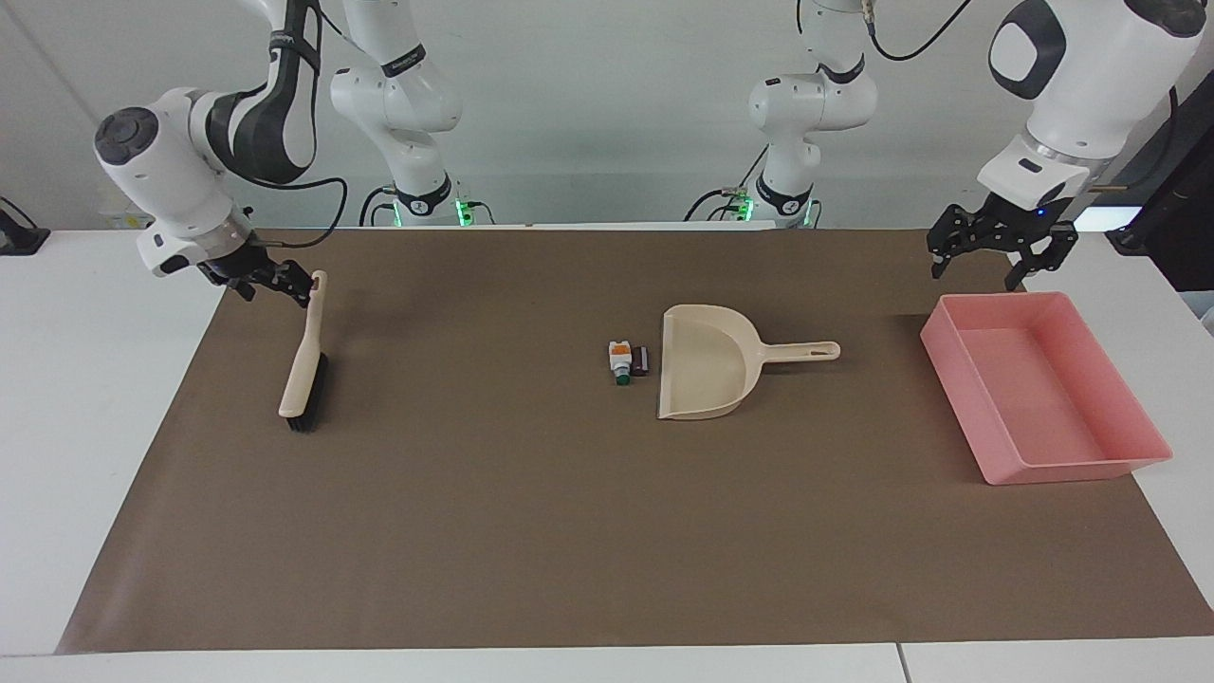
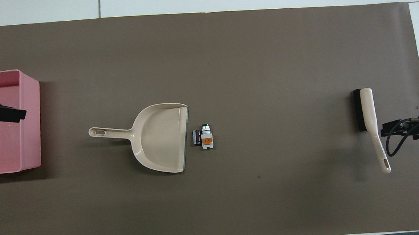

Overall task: Clean e-waste and dump in bin
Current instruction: 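Grasp the dustpan handle with the left gripper while the right gripper reaches the brush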

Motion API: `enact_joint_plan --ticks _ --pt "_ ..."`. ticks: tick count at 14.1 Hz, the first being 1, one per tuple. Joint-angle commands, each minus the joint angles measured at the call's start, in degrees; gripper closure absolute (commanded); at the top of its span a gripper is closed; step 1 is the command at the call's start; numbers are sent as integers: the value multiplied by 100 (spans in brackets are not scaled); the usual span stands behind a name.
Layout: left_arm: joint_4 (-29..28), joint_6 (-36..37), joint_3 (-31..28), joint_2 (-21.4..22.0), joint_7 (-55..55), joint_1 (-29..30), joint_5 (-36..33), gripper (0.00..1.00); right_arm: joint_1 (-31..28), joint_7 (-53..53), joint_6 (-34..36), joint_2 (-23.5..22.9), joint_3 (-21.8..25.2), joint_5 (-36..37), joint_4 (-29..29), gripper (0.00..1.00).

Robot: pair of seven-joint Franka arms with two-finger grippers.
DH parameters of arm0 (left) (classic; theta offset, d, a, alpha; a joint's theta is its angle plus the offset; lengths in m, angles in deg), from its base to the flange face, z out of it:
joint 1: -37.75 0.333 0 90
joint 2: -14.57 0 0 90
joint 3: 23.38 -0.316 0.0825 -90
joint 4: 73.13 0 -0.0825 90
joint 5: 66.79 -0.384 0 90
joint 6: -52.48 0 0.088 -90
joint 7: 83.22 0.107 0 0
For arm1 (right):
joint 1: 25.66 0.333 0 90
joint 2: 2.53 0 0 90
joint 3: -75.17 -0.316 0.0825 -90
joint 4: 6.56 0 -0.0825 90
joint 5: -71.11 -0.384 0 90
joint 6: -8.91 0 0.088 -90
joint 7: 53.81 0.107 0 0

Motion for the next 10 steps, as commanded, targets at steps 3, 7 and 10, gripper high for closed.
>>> enact_joint_plan --ticks 3,7,10 --pt "-608 -203 -11 372 2695 -158 47 0 -232 -399 -994 185 -49 -69 -953 0" --pt "-1047 -281 -11 425 3478 -711 47 0 -338 -795 -1093 123 -49 -482 -1042 0" --pt "-1276 -457 -20 407 3956 -870 21 0 -364 -804 -1093 123 -49 -553 -1051 5"
